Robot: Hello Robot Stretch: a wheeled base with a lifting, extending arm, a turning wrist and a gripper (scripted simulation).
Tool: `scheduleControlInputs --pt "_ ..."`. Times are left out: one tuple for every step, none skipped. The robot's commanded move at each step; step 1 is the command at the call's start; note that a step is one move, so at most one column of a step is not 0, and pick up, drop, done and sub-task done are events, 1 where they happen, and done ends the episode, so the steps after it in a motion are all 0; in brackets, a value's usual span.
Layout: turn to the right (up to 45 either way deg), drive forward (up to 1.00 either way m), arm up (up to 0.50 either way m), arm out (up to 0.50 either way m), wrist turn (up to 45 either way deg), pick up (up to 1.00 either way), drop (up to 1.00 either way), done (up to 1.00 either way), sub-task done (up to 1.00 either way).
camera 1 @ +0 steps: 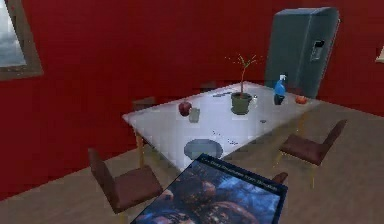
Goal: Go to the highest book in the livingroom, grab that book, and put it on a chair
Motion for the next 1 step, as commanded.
scheduleControlInputs --pt "0.0 0.3 0.0 0.0 0.0 0.0 0.0 0.0 0.0"
